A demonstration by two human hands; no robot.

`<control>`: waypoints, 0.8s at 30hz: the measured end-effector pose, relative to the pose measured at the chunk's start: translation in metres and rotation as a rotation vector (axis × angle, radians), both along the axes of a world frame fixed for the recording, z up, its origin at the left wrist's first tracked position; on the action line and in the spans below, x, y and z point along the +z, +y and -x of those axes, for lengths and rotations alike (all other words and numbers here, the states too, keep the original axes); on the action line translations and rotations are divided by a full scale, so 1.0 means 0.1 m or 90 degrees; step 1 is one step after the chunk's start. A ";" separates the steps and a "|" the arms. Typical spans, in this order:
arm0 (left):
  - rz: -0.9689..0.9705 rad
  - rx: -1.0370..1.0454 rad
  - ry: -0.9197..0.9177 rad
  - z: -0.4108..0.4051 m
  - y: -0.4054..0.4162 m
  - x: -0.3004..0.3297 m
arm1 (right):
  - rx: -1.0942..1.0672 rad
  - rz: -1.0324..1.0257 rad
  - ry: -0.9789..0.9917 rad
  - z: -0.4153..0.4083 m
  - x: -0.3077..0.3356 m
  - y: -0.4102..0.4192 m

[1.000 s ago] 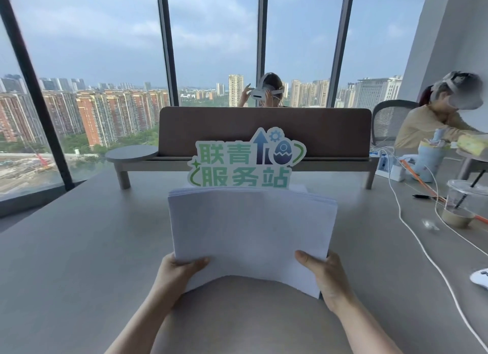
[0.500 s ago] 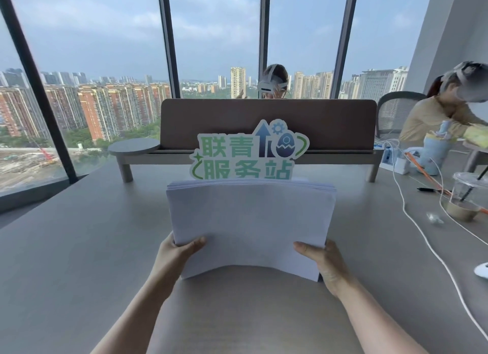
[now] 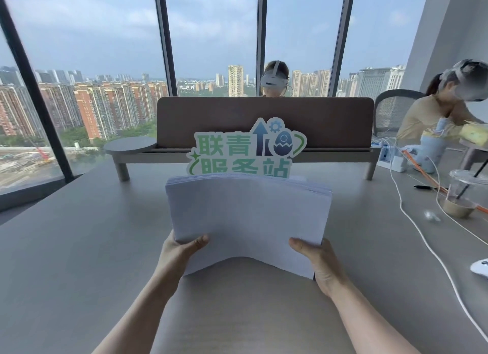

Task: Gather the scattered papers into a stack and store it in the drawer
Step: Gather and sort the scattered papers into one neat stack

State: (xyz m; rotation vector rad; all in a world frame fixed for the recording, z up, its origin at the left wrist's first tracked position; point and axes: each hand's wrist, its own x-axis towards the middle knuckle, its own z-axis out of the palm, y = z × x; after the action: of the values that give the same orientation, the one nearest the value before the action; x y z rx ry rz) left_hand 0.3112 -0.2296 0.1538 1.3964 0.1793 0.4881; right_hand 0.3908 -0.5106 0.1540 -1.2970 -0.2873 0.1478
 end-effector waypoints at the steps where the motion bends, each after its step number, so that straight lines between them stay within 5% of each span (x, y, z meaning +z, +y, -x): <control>1: -0.001 -0.003 0.007 -0.01 0.01 -0.01 | 0.009 0.016 -0.007 0.00 0.00 0.01; 18: -0.052 0.099 -0.017 0.02 0.01 -0.13 | -0.070 0.074 0.000 0.03 -0.03 -0.03; 24: -0.036 0.031 -0.003 0.11 0.04 -0.17 | -0.063 0.087 0.006 0.07 -0.04 -0.05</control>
State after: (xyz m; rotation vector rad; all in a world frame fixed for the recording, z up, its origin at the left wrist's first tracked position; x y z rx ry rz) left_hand 0.3001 -0.2255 0.1372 1.4482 0.1971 0.5399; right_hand 0.3837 -0.5152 0.1503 -1.4423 -0.2068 0.0900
